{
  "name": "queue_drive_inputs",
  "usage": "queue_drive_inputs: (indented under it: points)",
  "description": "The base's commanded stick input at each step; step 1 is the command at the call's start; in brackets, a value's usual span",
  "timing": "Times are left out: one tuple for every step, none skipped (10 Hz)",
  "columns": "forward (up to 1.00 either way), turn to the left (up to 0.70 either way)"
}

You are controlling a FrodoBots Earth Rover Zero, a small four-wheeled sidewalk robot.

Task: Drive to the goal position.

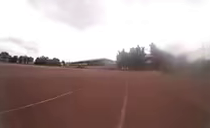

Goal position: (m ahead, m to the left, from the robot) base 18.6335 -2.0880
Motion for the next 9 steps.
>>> queue_drive_inputs:
  points:
    - [1.0,0.0]
    - [1.0,0.0]
    - [1.0,-0.07]
    - [1.0,-0.19]
    - [1.0,-0.3]
    - [1.0,-0.39]
    - [1.0,-0.31]
    - [1.0,-0.24]
    - [1.0,-0.16]
